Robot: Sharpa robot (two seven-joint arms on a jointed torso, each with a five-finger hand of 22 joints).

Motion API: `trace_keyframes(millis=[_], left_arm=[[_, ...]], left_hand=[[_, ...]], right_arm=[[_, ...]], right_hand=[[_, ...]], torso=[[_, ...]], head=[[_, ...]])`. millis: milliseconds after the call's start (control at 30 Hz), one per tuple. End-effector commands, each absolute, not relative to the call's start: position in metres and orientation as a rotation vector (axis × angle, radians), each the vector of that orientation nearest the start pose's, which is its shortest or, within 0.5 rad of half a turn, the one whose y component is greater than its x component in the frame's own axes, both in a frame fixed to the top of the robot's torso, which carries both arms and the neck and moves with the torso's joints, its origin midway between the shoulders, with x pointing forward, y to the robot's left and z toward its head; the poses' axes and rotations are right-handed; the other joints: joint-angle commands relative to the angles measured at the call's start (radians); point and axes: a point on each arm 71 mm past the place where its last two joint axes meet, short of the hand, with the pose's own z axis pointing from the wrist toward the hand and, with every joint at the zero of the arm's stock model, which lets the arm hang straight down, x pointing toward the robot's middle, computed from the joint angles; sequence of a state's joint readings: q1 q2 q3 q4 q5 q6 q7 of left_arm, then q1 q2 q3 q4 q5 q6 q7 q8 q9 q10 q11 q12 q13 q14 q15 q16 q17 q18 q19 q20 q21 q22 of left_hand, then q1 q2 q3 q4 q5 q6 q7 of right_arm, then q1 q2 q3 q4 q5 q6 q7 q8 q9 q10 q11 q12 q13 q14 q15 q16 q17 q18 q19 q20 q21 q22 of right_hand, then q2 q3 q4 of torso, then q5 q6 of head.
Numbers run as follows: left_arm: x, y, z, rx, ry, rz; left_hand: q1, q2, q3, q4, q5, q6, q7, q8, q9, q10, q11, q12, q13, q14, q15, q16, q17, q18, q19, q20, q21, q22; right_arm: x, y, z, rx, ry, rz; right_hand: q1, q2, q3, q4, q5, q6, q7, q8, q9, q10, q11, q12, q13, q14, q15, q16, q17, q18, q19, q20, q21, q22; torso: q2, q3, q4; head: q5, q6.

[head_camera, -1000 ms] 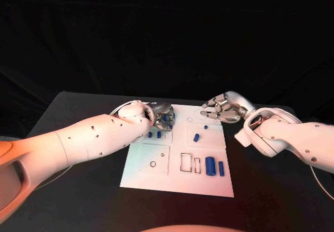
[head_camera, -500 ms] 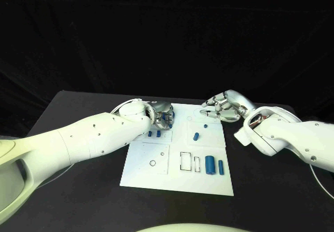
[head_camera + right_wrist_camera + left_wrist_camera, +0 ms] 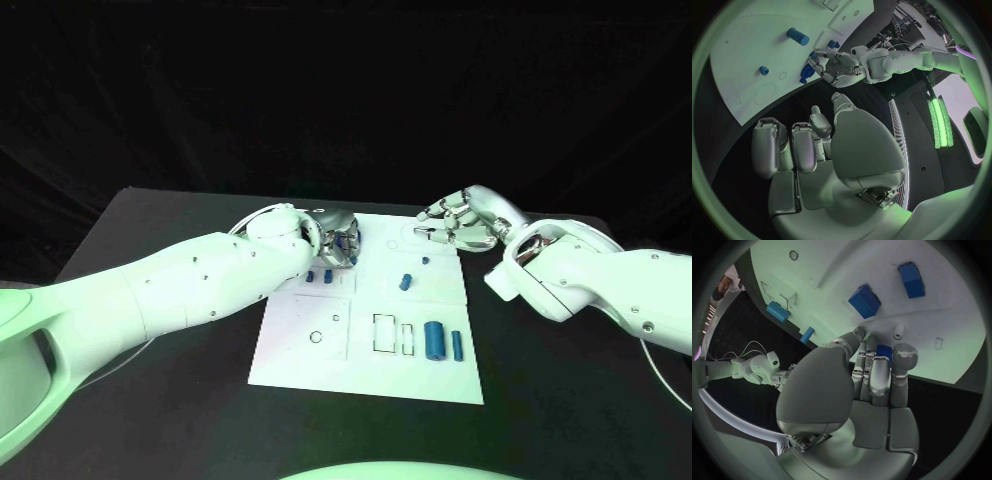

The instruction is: Assemble the parts on the task board

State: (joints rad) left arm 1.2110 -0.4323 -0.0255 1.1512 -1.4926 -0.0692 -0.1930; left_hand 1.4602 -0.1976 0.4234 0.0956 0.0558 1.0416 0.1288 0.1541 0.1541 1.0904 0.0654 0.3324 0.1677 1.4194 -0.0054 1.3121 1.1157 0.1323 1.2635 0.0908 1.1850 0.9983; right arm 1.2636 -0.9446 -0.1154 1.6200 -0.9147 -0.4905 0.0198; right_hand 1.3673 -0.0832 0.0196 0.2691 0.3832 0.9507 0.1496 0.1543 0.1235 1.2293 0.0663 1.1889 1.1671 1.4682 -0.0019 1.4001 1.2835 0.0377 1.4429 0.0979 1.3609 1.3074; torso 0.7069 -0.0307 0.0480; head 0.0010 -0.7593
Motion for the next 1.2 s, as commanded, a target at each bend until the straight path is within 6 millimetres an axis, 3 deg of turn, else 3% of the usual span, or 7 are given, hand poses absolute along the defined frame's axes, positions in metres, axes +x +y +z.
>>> trace_keyframes(millis=[33,433,1200], left_arm=[[0.5355,0.0897,-0.2167,0.284,1.920,-0.552],[0.5346,0.0884,-0.2167,0.278,1.925,-0.563],[0.5351,0.0886,-0.2158,0.248,1.919,-0.609]], left_hand=[[-0.010,-0.002,0.005,-0.002,-0.005,-0.011,0.000,-0.011,-0.004,0.005,0.002,-0.006,-0.004,0.007,0.000,0.004,-0.002,-0.009,0.006,0.000,0.005,0.001],[-0.014,-0.003,0.007,-0.003,-0.004,-0.016,-0.001,-0.019,-0.007,0.006,0.002,-0.010,-0.006,0.006,0.000,0.004,-0.004,-0.009,0.005,0.000,0.005,0.002],[-0.021,0.041,0.042,-0.016,-0.005,0.061,-0.010,-0.015,-0.007,0.049,-0.008,-0.027,-0.015,0.012,-0.007,0.019,-0.002,-0.013,0.013,-0.003,0.026,0.027]], right_arm=[[0.4708,-0.2289,-0.1691,0.334,1.618,0.915],[0.4712,-0.2287,-0.1692,0.333,1.618,0.915],[0.4715,-0.2285,-0.1694,0.333,1.619,0.915]], right_hand=[[0.002,0.012,-0.003,-0.001,0.004,-0.007,0.001,0.007,-0.002,-0.004,0.000,-0.003,0.001,0.037,-0.008,-0.007,0.000,0.018,-0.007,0.000,-0.005,0.113],[0.002,0.012,-0.002,-0.002,0.004,-0.006,0.001,0.008,-0.001,-0.003,0.000,-0.002,0.002,0.037,-0.008,-0.007,0.000,0.018,-0.007,0.000,-0.004,0.114],[0.002,0.012,-0.002,-0.002,0.004,-0.006,0.001,0.008,-0.001,-0.003,0.000,-0.002,0.002,0.037,-0.008,-0.007,0.000,0.018,-0.007,0.000,-0.004,0.114]], torso=[[0.000,0.0001,-0.0001],[0.000,-0.0003,0.0000],[0.000,0.0000,-0.0002]], head=[[0.000,0.001],[-0.001,0.001],[-0.002,0.001]])
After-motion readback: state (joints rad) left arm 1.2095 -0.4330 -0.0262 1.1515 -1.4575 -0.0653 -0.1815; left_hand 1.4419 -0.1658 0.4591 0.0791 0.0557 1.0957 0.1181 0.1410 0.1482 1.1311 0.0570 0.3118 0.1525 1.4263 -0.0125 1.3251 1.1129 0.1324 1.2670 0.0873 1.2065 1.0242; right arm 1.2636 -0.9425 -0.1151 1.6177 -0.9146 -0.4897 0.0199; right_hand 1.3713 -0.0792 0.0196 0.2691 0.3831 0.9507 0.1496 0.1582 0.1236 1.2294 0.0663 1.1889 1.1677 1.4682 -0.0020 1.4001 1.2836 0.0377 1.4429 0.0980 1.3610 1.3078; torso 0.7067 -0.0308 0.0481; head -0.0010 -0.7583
